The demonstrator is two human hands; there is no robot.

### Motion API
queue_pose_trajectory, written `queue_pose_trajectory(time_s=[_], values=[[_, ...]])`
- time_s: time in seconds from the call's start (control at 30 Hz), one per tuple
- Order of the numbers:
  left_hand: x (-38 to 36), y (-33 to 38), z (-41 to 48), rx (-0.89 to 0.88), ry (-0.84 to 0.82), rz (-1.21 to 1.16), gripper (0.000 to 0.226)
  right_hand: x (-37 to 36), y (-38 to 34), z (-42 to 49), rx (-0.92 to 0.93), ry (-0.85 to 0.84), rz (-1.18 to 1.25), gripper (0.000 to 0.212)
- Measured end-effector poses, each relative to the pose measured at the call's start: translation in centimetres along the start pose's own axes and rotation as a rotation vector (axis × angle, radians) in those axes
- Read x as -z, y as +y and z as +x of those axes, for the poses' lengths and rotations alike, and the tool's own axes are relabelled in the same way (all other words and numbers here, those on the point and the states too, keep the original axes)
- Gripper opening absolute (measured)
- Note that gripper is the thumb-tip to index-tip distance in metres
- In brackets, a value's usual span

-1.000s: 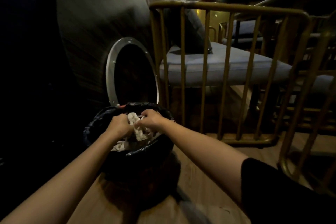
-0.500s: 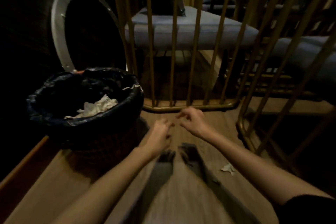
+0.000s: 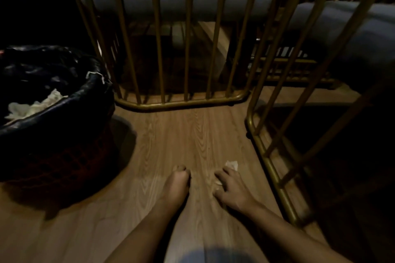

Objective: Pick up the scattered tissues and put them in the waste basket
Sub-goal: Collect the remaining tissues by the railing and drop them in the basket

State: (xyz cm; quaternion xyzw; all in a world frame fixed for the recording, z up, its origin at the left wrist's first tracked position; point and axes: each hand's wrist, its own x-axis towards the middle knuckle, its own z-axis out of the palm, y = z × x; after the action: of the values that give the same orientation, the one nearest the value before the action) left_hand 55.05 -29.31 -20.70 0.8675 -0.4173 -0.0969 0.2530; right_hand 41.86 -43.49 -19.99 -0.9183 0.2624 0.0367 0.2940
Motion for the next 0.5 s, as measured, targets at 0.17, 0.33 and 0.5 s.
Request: queue_pose_trajectory(time_s=[0.17,0.33,0.5], values=[[-0.5,0.1,0.1,-0.013,0.028,0.041,0.017,-3.3,0.1,-2.5,0.191,0.239,-0.066,0.018],[-0.3,0.2,-0.5,-0.010,-0.025,0.125,0.023,-3.2,0.6,-2.2,0.244,0.244,-0.055,0.025],[4.2,0.1,-0.5,-0.047,-0.093,0.201,0.018,0.0,-3.2,0.4,0.239,0.217,0.088,0.012]])
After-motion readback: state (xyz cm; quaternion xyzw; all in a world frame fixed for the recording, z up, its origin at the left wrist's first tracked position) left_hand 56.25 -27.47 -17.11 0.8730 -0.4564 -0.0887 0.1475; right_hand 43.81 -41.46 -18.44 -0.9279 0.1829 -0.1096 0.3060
